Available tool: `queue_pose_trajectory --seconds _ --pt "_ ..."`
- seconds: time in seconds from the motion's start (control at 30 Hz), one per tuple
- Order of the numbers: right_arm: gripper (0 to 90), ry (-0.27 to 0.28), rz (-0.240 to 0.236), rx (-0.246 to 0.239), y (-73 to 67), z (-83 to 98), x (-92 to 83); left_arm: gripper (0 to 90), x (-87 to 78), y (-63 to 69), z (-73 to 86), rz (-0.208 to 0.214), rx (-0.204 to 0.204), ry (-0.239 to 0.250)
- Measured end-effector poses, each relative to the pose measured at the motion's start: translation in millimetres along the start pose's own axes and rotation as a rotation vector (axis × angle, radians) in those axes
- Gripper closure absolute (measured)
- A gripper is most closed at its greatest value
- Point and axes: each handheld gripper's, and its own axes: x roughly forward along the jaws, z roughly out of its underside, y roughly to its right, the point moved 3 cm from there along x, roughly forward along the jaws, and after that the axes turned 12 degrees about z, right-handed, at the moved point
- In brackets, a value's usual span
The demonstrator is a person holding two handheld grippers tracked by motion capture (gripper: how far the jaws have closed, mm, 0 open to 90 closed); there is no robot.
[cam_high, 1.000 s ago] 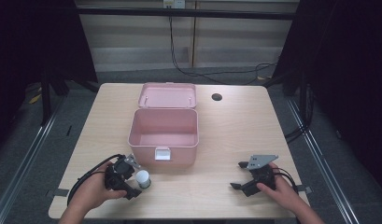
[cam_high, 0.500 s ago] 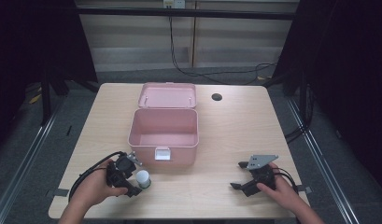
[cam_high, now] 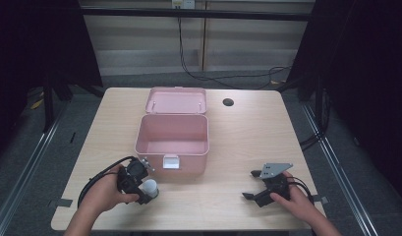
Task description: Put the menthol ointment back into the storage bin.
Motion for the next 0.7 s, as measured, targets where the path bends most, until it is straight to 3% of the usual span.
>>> queue_pose_trajectory --seconds 0.6,0.7 --pt "12.2 0.000 0.000 0.000 0.0 0.0 0.0 37.6 1.4 -0.6 -16.7 0.005 0.004 -0.001" --pt "12.1 0.000 0.000 0.000 0.0 0.0 0.0 44.2 2.0 -1.3 -17.6 0.010 -0.009 0.002"
